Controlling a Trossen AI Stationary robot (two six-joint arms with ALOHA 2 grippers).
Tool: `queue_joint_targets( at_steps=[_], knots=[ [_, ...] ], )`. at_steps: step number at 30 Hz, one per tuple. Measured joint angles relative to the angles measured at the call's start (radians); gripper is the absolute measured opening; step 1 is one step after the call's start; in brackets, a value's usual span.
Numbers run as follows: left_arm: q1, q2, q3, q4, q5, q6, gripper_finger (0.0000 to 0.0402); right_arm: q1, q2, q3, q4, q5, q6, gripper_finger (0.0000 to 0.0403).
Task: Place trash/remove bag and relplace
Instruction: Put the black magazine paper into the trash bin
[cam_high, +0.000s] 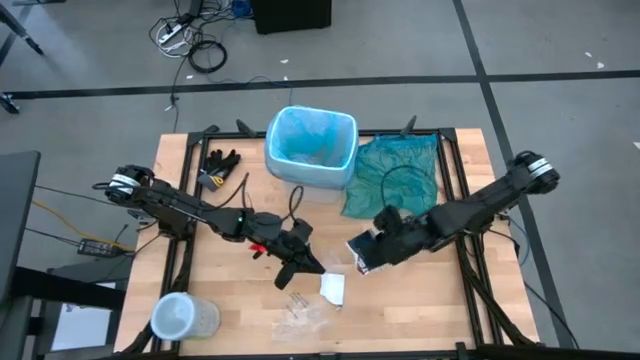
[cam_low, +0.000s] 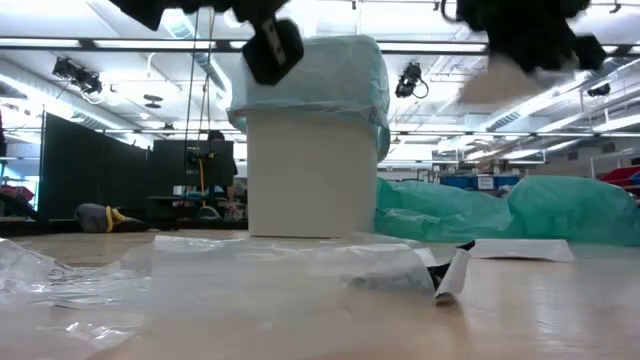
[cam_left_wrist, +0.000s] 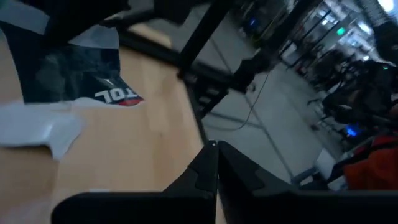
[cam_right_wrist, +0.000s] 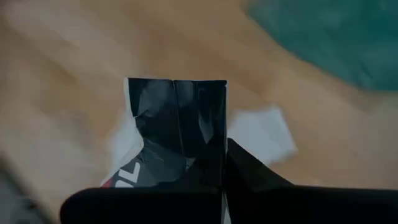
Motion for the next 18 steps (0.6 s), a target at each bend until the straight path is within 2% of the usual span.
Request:
queue_joint_targets(
  at_steps=[6,12,18],
  knots=[
    [0.031,-0.079,0.0,0.026,-0.004,-0.004,0.0021,-0.065,-0.071,0.174,0.056,0.095,-0.269,0.0],
    [0.063,-0.123,0.0,0.03,-0.024,-0.002,0.0021,-0.206,-0.02,0.417,0.057,0.096,-0.571,0.0],
    [0.075,-0.124,0.0,0.041,-0.026,-0.003,0.0021,-0.375,0.026,0.58,0.059,0.079,-0.808,0.0]
  ],
)
